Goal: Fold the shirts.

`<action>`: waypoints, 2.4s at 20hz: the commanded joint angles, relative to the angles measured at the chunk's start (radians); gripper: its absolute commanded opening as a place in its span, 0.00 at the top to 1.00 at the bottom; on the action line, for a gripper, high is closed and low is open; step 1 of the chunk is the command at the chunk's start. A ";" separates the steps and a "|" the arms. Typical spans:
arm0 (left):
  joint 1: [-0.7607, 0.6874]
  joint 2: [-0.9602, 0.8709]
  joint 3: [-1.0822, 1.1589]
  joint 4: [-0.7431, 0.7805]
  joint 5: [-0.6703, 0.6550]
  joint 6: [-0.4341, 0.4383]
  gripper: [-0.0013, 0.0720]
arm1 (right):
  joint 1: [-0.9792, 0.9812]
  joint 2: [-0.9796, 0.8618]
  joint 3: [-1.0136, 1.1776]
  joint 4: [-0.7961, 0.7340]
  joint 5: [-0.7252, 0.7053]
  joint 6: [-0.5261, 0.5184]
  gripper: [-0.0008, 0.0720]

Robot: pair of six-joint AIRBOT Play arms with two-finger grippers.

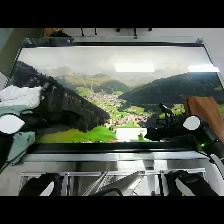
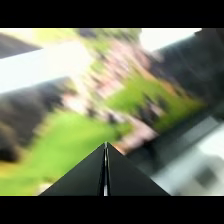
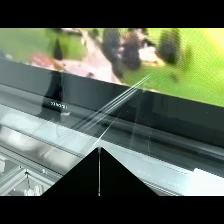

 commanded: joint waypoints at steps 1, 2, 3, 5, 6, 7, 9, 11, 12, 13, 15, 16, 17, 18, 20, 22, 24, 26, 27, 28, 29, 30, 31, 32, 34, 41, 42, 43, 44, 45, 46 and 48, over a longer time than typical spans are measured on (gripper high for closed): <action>0.206 -0.078 0.209 0.294 0.039 -0.018 0.80 | 0.000 0.001 0.000 0.000 0.000 0.000 0.95; 0.254 -0.127 0.266 0.345 0.047 -0.004 0.28 | 0.001 0.001 0.000 0.000 0.000 0.000 0.95; 0.298 -0.187 0.322 0.398 0.057 -0.003 0.03 | 0.001 0.001 0.000 0.000 0.000 0.000 0.95; 0.356 -0.313 0.410 0.482 0.065 0.035 0.03 | 0.001 0.000 0.000 0.000 0.000 0.000 0.95; 0.371 -0.384 0.448 0.512 0.063 0.060 0.03 | 0.001 0.001 0.000 0.000 -0.001 0.000 0.95; 0.376 -0.452 0.480 0.537 0.062 0.076 0.03 | 0.001 0.001 0.000 0.000 -0.001 0.000 0.95; 0.373 -0.597 0.529 0.581 0.069 0.091 0.03 | 0.001 0.000 0.000 0.000 -0.001 0.000 0.95; 0.369 -0.721 0.558 0.581 0.070 0.103 0.03 | 0.001 0.001 0.000 0.000 -0.001 0.000 0.95; 0.369 -0.784 0.570 0.584 0.074 0.102 0.03 | 0.001 0.001 0.000 0.000 -0.001 0.000 0.95; 0.369 -0.837 0.580 0.607 0.078 0.101 0.03 | 0.001 0.000 0.000 0.000 -0.001 0.000 0.95; 0.369 -0.932 0.600 0.662 0.077 0.097 0.03 | 0.001 0.001 0.000 0.000 -0.001 0.000 0.95; 0.369 -0.971 0.613 0.687 0.077 0.079 0.03 | 0.001 0.001 0.000 0.000 -0.001 0.000 0.95; 0.369 -1.004 0.631 0.716 0.074 0.045 0.03 | 0.001 0.000 0.000 0.000 -0.001 0.000 0.95; 0.369 -1.037 0.659 0.763 0.059 0.002 0.03 | 0.001 0.001 0.000 0.000 -0.001 0.000 0.95; 0.369 -1.083 0.719 0.815 0.008 -0.060 0.04 | 0.001 0.000 0.000 0.000 -0.001 0.000 0.95; 0.367 -1.110 0.805 0.809 -0.091 -0.060 0.99 | 0.001 0.000 0.000 0.000 -0.002 0.000 0.95; 0.349 -1.110 0.908 0.803 -0.176 -0.058 0.97 | 0.001 0.000 0.000 0.000 -0.002 0.000 0.95; 0.310 -1.085 1.025 0.783 -0.260 -0.059 0.97 | 0.001 0.001 0.000 0.000 -0.001 0.000 0.95; 0.285 -1.051 1.073 0.726 -0.280 -0.060 0.97 | 0.001 0.001 0.000 0.000 -0.001 0.000 0.95; 0.259 -1.005 1.102 0.630 -0.279 -0.060 0.97 | 0.001 0.001 0.000 0.000 -0.001 0.000 0.95; 0.226 -0.956 1.133 0.509 -0.289 -0.052 0.97 | 0.000 0.000 0.000 0.000 -0.002 0.000 0.95; 0.192 -0.908 1.146 0.406 -0.288 -0.042 0.97 | 0.001 0.001 0.000 0.001 -0.005 0.001 0.95; 0.150 -0.857 1.144 0.318 -0.287 -0.035 0.97 | 0.001 0.001 0.000 0.001 -0.008 0.001 0.95; 0.108 -0.814 1.131 0.256 -0.284 -0.030 0.97 | 0.001 0.000 0.000 0.001 -0.008 0.000 0.95; 0.016 -0.737 1.074 0.192 -0.290 -0.031 0.97 | 0.001 0.000 0.000 0.000 -0.008 0.000 0.95; -0.317 -0.679 0.741 0.175 -0.166 -0.054 0.97 | 0.000 0.000 0.000 0.000 -0.006 0.000 0.95; -0.362 -0.698 0.703 0.175 -0.132 -0.060 0.97 | 0.000 0.000 0.000 0.001 -0.008 0.001 0.95; -0.395 -0.718 0.678 0.176 -0.108 -0.068 0.96 | 0.000 0.000 0.001 0.001 -0.008 0.001 0.94; -0.417 -0.737 0.670 0.177 -0.100 -0.068 0.81 | -0.001 0.001 0.006 0.001 -0.008 0.001 0.94; -0.426 -0.750 0.680 0.177 -0.110 -0.072 0.25 | -0.002 0.001 0.020 0.000 -0.008 0.001 0.83; -0.422 -0.757 0.704 0.179 -0.139 -0.095 0.03 | -0.002 0.000 0.045 0.000 -0.008 0.002 0.59; -0.380 -0.752 0.773 0.179 -0.245 -0.102 0.03 | -0.016 -0.002 0.118 -0.008 -0.012 0.001 0.57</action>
